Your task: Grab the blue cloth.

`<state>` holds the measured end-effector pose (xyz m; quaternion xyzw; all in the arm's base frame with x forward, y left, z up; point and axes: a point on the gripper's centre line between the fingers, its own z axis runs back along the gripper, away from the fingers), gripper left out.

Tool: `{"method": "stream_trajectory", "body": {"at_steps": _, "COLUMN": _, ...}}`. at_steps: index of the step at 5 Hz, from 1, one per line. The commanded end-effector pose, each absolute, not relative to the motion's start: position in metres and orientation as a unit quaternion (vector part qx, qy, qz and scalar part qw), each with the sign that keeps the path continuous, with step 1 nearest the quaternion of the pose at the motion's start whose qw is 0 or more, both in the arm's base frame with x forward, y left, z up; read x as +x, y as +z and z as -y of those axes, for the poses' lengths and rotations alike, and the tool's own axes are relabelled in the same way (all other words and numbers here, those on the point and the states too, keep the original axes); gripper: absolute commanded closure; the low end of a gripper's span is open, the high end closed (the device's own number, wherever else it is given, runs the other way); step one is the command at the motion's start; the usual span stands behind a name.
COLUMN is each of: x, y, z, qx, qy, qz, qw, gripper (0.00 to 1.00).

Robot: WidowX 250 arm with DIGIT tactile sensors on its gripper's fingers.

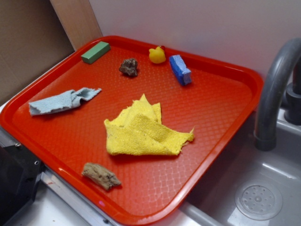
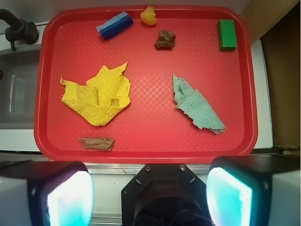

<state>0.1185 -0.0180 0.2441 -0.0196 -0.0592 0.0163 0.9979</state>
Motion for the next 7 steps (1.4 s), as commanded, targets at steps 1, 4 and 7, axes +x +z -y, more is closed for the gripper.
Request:
{"method": "stream_trajectory", "body": {"at_steps": 1, "x": 0.119, "y": 0.244, "z": 0.018, "qx": -0.020, "qy": 0.016, "qz": 0.059, "qw": 0.998, "gripper": 0.00}}
{"method": "stream_trajectory", "body": {"at_steps": 4, "x": 0.202, "y": 0.129, "z": -0.075, "qx": 0.041, "qy": -0.046, "qz": 0.034, "qw": 0.998, "gripper": 0.00}}
{"method": "stream_trajectory", "body": {"at_steps": 7, "x": 0.165, "y": 0.019, "z": -0.089, "qx": 0.029, "qy": -0.108, "qz": -0.024, "qw": 0.993, "gripper": 0.00}}
